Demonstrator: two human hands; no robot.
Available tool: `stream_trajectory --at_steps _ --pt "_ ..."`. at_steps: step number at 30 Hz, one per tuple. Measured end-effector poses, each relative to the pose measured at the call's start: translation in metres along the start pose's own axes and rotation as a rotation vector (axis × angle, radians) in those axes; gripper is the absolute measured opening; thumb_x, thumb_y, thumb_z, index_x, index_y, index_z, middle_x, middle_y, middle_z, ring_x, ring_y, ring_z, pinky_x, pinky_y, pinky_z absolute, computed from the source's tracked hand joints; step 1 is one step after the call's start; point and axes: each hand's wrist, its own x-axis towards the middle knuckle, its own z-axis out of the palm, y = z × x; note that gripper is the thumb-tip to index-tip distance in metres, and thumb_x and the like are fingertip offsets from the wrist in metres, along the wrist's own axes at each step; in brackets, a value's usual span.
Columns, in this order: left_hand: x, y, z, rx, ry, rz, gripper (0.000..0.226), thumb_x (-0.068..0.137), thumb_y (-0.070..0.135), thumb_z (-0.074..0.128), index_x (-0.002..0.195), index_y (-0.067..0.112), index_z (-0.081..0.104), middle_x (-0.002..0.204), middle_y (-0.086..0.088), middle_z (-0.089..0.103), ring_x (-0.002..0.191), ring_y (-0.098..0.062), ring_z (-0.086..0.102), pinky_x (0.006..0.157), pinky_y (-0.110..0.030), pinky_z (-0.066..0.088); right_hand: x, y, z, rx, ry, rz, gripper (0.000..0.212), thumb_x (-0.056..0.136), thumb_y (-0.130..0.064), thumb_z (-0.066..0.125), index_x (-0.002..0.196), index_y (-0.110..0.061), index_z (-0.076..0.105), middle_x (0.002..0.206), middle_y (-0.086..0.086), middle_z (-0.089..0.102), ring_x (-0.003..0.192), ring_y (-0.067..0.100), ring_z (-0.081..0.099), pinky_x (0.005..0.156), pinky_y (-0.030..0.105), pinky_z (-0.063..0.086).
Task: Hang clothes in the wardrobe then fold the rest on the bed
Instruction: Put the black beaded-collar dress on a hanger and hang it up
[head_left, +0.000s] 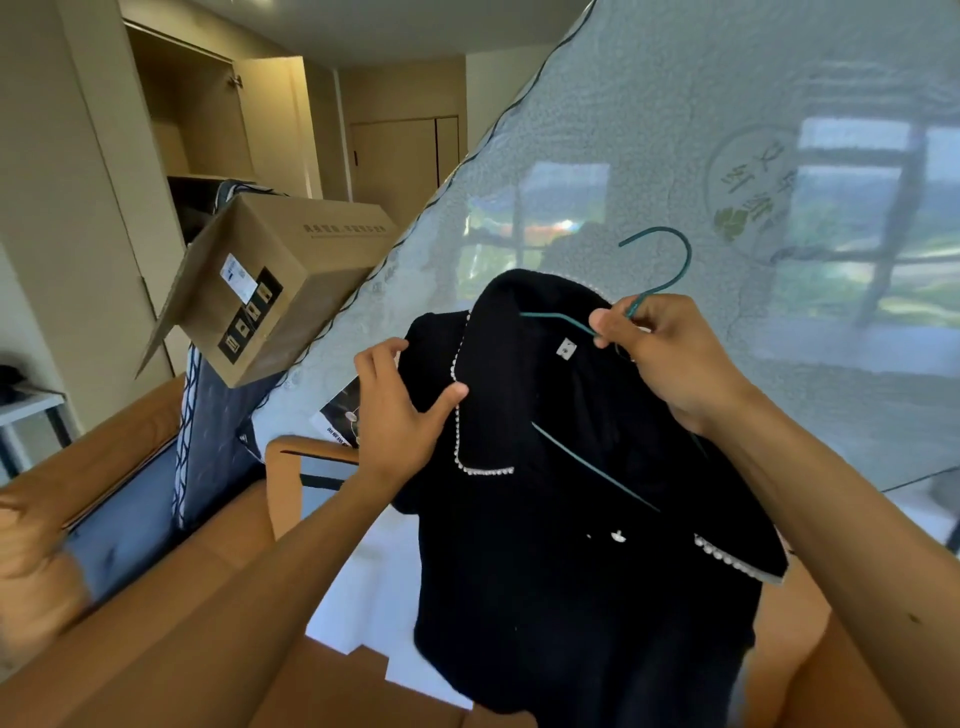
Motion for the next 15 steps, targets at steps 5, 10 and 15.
stream_trajectory --at_steps 5,10,15 --pt "0.011 0.015 -0.005 -0.275 -0.067 0.016 0.022 0.098 0.023 0.065 0.115 0.011 0.058 0.099 0.001 0.069 0.091 -0.006 0.067 0.079 -0.021 0.052 -0.004 -0.005 -0.008 -0.016 0.022 -0.027 0.034 0.097 -0.030 0.063 0.069 -0.011 0.066 0.065 -0.002 0.059 0.064 0.009 0.054 0.069 0.012 0.044" --pt "0.041 0.031 -0.037 -0.162 0.021 0.222 0.019 0.105 0.020 0.053 0.103 0.006 0.067 0.093 0.003 0.070 0.086 0.007 0.063 0.078 -0.011 0.046 -0.012 -0.007 -0.030 -0.076 -0.105 -0.003 0.034 0.098 -0.029 0.062 0.069 -0.013 0.066 0.059 -0.020 0.061 0.067 -0.005 0.059 0.077 0.022 0.041" --pt "0.089 0.042 -0.066 0.144 -0.042 0.138 0.032 0.106 0.027 0.047 0.111 0.001 0.066 0.104 -0.012 0.069 0.102 -0.028 0.064 0.087 -0.037 0.046 -0.025 -0.009 -0.036 -0.218 -0.203 -0.070 0.033 0.096 -0.034 0.063 0.072 -0.012 0.067 0.076 0.014 0.068 0.076 0.028 0.066 0.077 0.027 0.043"
